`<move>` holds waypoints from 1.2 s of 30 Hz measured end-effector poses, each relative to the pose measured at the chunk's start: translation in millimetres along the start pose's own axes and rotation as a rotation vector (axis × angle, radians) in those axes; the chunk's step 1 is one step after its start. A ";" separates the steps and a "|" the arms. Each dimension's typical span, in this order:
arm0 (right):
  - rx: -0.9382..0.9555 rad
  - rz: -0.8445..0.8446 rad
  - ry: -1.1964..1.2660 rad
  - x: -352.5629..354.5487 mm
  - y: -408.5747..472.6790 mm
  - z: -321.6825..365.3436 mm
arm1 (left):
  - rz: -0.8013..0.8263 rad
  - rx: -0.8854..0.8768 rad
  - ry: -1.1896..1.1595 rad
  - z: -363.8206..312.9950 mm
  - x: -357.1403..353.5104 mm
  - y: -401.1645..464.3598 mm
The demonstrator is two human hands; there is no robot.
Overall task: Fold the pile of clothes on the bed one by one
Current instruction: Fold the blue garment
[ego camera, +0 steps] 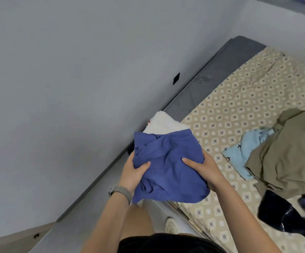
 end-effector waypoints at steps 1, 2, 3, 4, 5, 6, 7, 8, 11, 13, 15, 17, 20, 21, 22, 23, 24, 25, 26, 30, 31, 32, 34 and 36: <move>-0.002 -0.039 0.013 -0.8 6.6 4.3 | 0.041 -0.003 0.019 -6.4 -5.2 14.0; -0.001 -0.077 0.025 -2.6 13.4 8.3 | 0.080 -0.004 0.035 -11.7 -9.6 29.6; 0.000 -0.110 0.035 -5.3 19.6 12.2 | 0.115 -0.005 0.054 -18.3 -13.4 44.9; -0.010 -0.142 0.050 -8.5 26.0 14.2 | 0.142 -0.002 0.073 -24.3 -15.6 60.0; -0.025 -0.171 0.061 -12.0 31.2 15.7 | 0.161 0.005 0.090 -29.9 -16.4 73.5; -0.043 -0.195 0.069 -16.6 36.4 15.2 | 0.179 0.014 0.103 -34.2 -16.4 87.2; -0.058 -0.211 0.077 -22.4 41.3 14.3 | 0.202 0.021 0.115 -38.6 -16.4 99.4; -0.071 -0.227 0.081 -27.9 46.8 14.5 | 0.226 0.025 0.124 -42.7 -16.6 111.2; -0.099 -0.273 0.085 -42.9 68.1 11.1 | 0.295 0.052 0.160 -45.2 -17.5 147.6; -0.116 -0.290 0.057 -49.3 83.2 7.5 | 0.307 0.078 0.174 -39.8 -18.8 168.6; -0.123 -0.282 0.020 -54.8 99.7 5.9 | 0.297 0.120 0.161 -29.5 -20.6 186.9; -0.122 -0.272 -0.043 -55.0 122.3 5.8 | 0.281 0.157 0.140 -15.0 -24.5 202.5; -0.110 -0.236 -0.147 -54.0 164.1 8.8 | 0.218 0.238 0.086 12.8 -31.1 219.6; -0.095 -0.215 -0.183 -55.3 178.9 10.7 | 0.184 0.266 0.054 21.8 -33.3 223.4; -0.070 -0.189 -0.228 -57.1 193.9 14.9 | 0.155 0.296 0.023 31.8 -35.7 226.7; -0.043 -0.163 -0.279 -60.3 208.0 19.3 | 0.133 0.327 -0.010 41.8 -38.1 228.8; -0.008 -0.144 -0.330 -63.7 217.8 23.1 | 0.126 0.363 -0.043 49.1 -41.0 226.7; 0.030 -0.117 -0.390 -67.6 225.5 32.3 | 0.123 0.391 -0.069 48.8 -45.7 222.0; 0.041 -0.080 -0.439 -75.6 250.4 22.8 | 0.102 0.447 -0.074 67.8 -49.8 228.2; 0.118 0.062 -0.595 -102.0 295.0 15.0 | 0.079 0.534 -0.123 93.6 -60.6 223.4; 0.134 0.099 -0.623 -109.2 305.4 14.0 | 0.072 0.553 -0.131 102.3 -63.1 224.1; 0.149 0.135 -0.651 -116.9 314.0 11.7 | 0.053 0.582 -0.139 110.2 -64.2 224.6; 0.163 0.176 -0.726 -128.1 327.9 1.7 | 0.003 0.639 -0.115 130.2 -63.2 228.7; 0.146 0.172 -0.809 -130.3 341.3 -15.9 | -0.053 0.697 -0.074 151.7 -59.2 234.6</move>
Point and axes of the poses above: each hand's wrist, its own y-axis towards the middle knuckle, its own x-axis out of the back of the hand, z = x × y, the point moved 10 cm from there along y, towards the middle knuckle, and after that the axes turned 13 degrees about -z, right-handed, at the moved point
